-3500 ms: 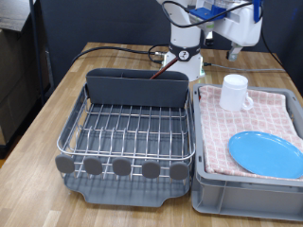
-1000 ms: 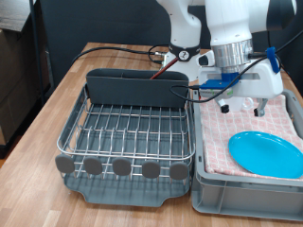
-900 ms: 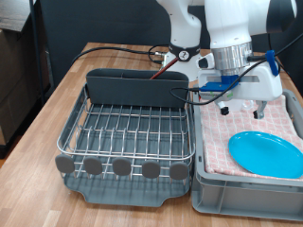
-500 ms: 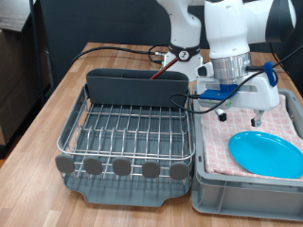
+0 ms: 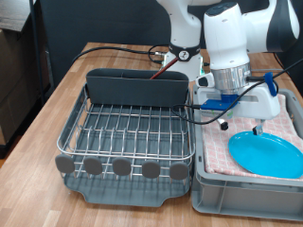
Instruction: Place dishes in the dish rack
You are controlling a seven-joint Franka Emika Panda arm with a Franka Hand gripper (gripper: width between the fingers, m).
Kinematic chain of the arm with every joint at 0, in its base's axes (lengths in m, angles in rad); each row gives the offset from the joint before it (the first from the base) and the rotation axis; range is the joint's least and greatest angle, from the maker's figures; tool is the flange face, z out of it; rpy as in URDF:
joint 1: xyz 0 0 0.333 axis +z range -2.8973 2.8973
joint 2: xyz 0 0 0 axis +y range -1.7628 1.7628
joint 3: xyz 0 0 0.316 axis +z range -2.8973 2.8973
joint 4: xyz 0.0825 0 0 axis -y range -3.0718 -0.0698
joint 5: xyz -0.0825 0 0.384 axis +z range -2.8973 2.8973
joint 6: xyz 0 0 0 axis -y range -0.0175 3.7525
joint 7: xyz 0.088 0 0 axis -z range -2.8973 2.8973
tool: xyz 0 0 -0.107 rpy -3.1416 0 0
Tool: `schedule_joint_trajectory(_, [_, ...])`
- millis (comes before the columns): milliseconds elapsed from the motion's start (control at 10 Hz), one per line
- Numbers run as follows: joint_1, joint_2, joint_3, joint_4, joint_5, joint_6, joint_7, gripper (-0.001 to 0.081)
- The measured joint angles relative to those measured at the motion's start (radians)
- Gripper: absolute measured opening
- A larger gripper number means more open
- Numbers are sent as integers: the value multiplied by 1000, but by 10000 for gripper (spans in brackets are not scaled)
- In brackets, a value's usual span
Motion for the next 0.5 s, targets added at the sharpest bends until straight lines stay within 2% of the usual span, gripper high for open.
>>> schedule_joint_trajectory(500, [-26,58,47,53,95,46,-125,803])
